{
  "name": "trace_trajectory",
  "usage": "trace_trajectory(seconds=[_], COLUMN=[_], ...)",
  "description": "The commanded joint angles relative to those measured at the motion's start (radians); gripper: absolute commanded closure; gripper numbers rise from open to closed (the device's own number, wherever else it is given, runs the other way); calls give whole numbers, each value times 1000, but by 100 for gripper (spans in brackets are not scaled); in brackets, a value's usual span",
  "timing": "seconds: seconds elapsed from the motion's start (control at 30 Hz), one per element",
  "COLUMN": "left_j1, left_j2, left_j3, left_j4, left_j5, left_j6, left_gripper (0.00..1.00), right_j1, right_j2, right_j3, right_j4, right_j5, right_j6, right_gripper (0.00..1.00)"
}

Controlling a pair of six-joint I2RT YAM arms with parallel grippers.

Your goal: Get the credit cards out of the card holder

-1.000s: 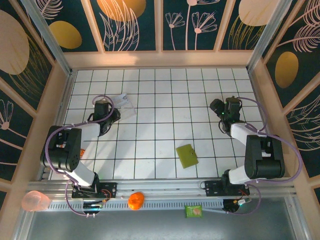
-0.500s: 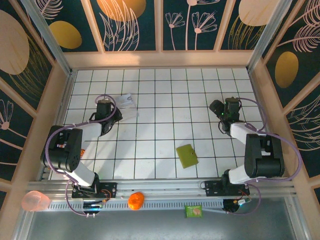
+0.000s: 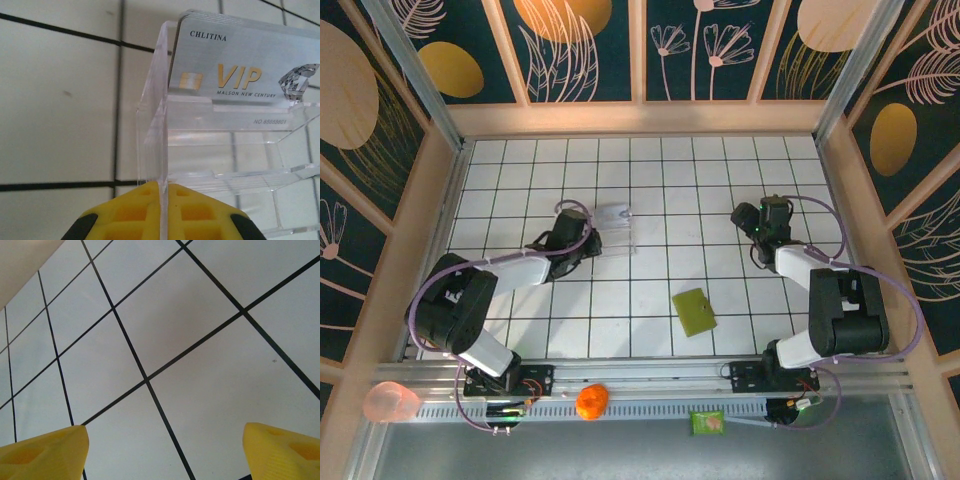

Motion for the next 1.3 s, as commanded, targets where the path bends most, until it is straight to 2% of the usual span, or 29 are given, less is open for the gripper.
trace_trajectory(seconds=[0.0, 0.2, 0.4, 0.77, 1.0, 1.17, 1.27], left_j1=[-74, -166, -179, -192, -187, -179, -179], left_j2=[25, 90, 114, 89, -3, -80, -129], left_j3=[63, 142, 166, 165, 152, 102, 70], left_j4=[-37, -74, -82, -62, -74, -38, -23], left_j5=[-88, -155, -196, -192, -215, -166, -132], left_j6=[-59, -76, -81, -71, -42, -34, -21], left_gripper=[92, 93, 93, 78, 57, 41, 31], right_j1=[14, 24, 43, 123, 222, 299, 368], right_j2=[7, 8, -9, -79, -217, -325, -360], right_j3=[22, 13, 12, -7, -59, -131, -170], right_j4=[-29, -34, -57, -89, -203, -349, -432], right_j5=[44, 46, 73, 52, -88, -212, -234], right_j6=[9, 12, 0, -14, -22, 9, 56], right_gripper=[20, 20, 20, 19, 20, 19, 18])
